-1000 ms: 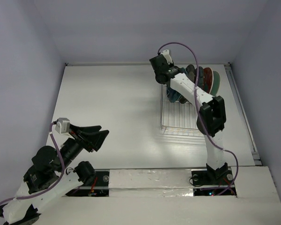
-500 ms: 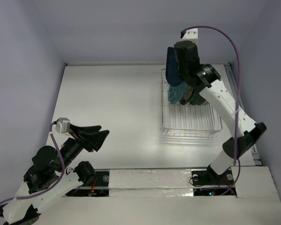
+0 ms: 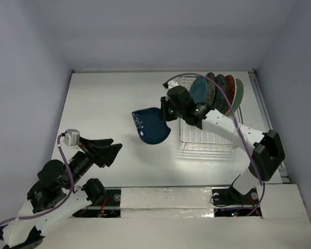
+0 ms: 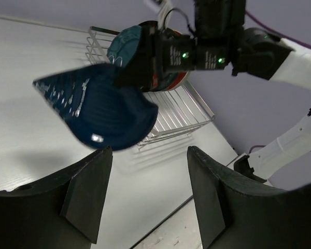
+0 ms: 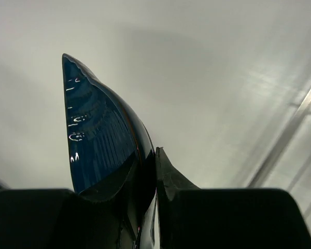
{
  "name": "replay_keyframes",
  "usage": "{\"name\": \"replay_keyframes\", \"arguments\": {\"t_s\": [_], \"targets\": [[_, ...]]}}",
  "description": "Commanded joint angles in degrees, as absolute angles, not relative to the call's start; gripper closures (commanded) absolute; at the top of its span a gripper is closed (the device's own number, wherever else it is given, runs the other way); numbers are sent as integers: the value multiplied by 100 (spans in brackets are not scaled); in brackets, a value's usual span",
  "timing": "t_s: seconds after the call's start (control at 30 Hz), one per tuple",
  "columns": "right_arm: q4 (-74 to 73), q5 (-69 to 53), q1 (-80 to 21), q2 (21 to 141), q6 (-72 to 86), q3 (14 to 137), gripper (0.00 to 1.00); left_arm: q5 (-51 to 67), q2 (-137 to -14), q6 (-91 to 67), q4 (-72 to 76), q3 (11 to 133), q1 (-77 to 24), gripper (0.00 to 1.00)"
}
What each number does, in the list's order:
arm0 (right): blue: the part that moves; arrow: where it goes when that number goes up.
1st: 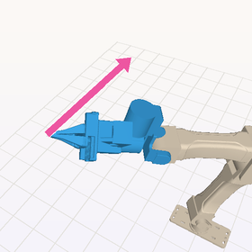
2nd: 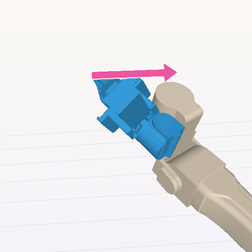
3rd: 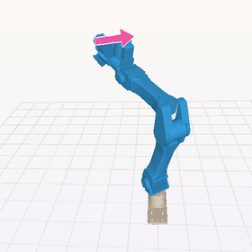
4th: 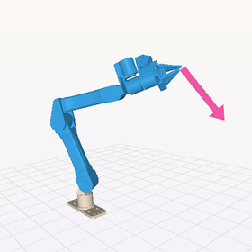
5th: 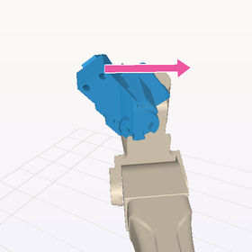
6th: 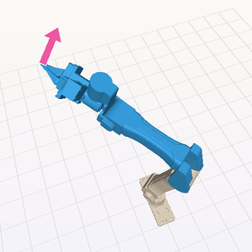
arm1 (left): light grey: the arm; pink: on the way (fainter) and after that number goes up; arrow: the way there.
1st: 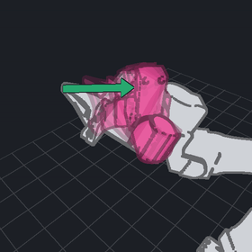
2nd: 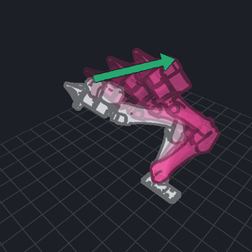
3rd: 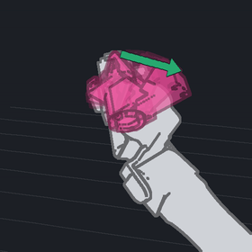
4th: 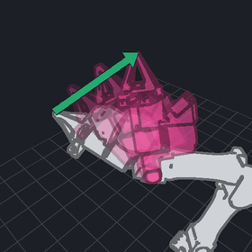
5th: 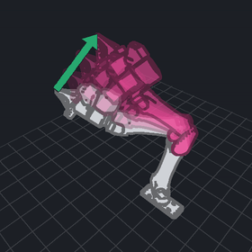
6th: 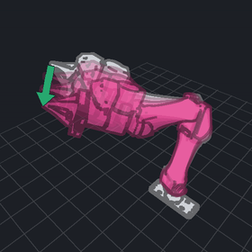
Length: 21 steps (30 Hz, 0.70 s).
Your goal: Unload the plates from the dish rack
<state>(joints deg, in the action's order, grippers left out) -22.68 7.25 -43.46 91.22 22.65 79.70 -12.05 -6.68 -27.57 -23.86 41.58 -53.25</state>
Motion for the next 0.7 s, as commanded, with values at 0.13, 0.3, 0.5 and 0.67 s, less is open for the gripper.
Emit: {"name": "replay_keyframes", "arguments": {"t_s": [0.13, 0.3, 0.5, 0.67], "targets": [[-115, -492, -4447, 9246, 3163, 7392, 100, -1187, -809, -2830, -2215, 4122, -5344, 44], [-62, -510, -4605, 9711, 3190, 7207, 100, -1187, -896, -2830, -2224, 4131, -5344, 44], [299, -273, -4667, 10186, 3269, 7110, 100, -1187, -941, -2865, -2259, 4131, -5344, 44], [290, 324, -4667, 10318, 3287, 6847, 100, -1187, -1002, -2865, -2259, 4131, -5344, 44]]}}
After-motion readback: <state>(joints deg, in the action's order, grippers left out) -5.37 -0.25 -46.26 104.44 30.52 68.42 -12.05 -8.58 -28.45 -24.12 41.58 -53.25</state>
